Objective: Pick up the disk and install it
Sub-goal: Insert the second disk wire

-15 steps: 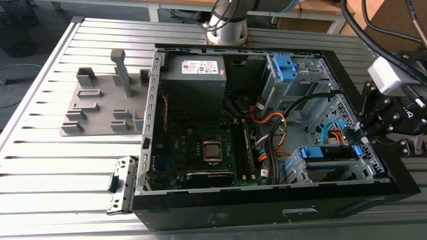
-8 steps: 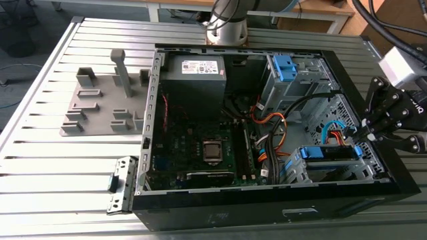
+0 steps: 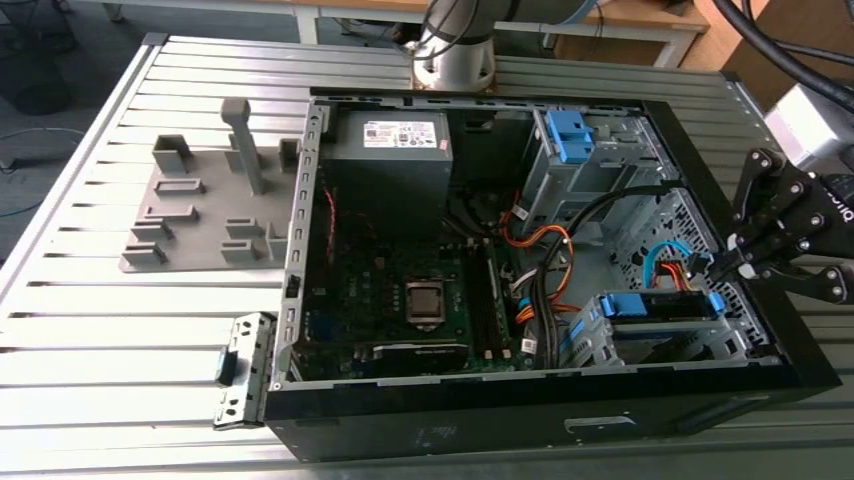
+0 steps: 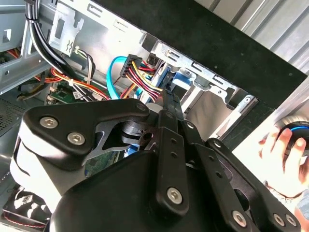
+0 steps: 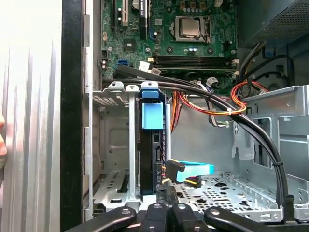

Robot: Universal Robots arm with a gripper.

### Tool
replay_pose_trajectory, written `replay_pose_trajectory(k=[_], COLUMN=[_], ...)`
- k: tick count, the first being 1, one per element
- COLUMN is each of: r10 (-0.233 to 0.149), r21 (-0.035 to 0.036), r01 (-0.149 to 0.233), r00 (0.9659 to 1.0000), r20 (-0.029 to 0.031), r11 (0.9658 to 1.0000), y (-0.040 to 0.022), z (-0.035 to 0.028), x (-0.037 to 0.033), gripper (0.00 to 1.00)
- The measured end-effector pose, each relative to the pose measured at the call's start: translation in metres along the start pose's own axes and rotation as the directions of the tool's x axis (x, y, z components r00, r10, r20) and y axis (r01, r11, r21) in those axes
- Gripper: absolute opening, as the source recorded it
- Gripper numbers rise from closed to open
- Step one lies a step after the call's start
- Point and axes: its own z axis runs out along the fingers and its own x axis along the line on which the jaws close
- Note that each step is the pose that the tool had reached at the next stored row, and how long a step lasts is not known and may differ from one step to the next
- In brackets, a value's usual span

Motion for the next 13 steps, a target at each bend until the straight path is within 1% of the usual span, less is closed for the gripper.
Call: replay_pose_trajectory(k=[7,8,9,10,11,12,13], r10=[0.000,0.000,0.000,0.000,0.000,0.000,0.000], r21=[-0.0001,0.0000,0.0000,0.0000,-0.0001,0.0000,0.0000], r01=[0.000,0.000,0.000,0.000,0.000,0.000,0.000], r00=[1.0000,1.0000,1.0000,1.0000,1.0000,1.0000,1.0000], r20=[0.0000,0.0000,-0.0001,0.0000,0.0000,0.0000,0.0000], r11=[1.0000,1.0000,1.0000,1.0000,1.0000,1.0000,1.0000], y=[0.0000,0.0000,0.0000,0.0000,0.0000,0.0000,0.0000], z=[-0.0002,-0.0003,-0.0003,-0.0003,-0.0004,-0.0004,-0.0005], x=[0.0000,0.0000,0.0000,0.0000,0.0000,0.0000,-0.0001], gripper=[0.11,0.17,0.17,0.23,0.23,0.29,0.29])
